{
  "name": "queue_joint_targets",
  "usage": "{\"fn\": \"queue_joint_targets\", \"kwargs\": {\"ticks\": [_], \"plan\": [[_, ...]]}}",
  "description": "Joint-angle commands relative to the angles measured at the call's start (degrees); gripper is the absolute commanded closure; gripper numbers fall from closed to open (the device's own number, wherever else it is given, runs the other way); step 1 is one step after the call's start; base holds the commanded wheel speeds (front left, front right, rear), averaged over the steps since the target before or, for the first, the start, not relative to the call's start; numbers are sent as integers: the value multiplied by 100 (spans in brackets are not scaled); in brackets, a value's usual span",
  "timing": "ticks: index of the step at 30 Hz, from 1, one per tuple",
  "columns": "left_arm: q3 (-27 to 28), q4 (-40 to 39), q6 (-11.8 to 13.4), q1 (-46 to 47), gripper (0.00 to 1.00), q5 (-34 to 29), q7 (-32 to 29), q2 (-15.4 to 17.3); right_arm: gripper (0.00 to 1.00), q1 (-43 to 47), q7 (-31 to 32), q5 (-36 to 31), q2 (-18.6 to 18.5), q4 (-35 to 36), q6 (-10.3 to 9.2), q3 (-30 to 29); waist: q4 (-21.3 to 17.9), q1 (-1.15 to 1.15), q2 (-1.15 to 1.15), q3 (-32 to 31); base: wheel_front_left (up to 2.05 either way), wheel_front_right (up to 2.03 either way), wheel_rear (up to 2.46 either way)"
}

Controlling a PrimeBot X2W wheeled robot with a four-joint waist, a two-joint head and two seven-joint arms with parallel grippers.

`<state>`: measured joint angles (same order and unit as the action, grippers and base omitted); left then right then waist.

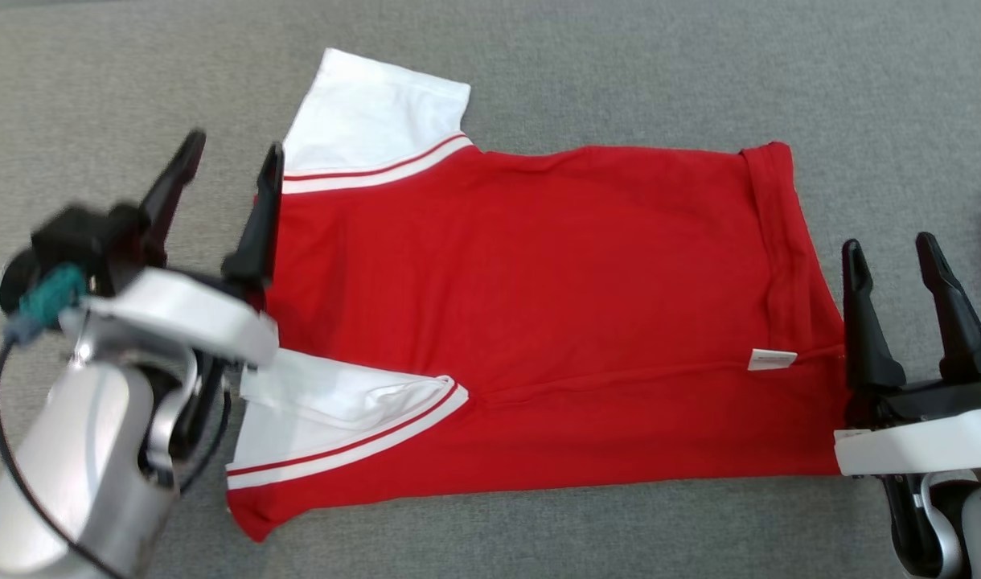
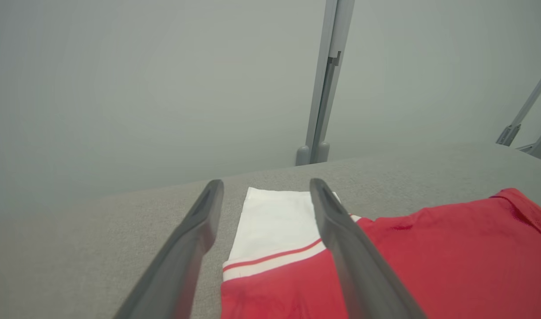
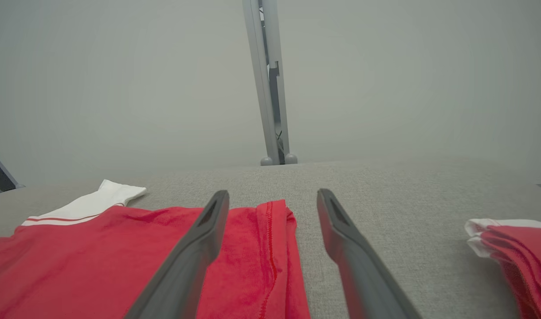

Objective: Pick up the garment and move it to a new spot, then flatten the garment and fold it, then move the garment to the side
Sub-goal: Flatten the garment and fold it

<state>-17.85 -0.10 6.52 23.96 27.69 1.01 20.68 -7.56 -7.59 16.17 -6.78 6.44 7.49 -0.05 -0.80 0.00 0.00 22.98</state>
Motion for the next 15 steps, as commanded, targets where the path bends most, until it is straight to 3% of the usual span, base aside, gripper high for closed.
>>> {"fn": "queue_joint_targets", "kwargs": {"ticks": [1,9,15], "plan": [[-40,174,-127,307,0,61,-111,23,0,-84,-14,47,-27,-11,1,21,-112,0,0,140,0,0,0],[-275,2269,-988,2430,0,272,-1105,169,0,-464,-251,194,52,-307,1,428,-788,0,0,748,0,0,0],[-328,3439,-1213,3210,0,404,-1498,287,0,-663,-446,295,81,-550,1,603,-1079,0,0,1045,0,0,0]]}}
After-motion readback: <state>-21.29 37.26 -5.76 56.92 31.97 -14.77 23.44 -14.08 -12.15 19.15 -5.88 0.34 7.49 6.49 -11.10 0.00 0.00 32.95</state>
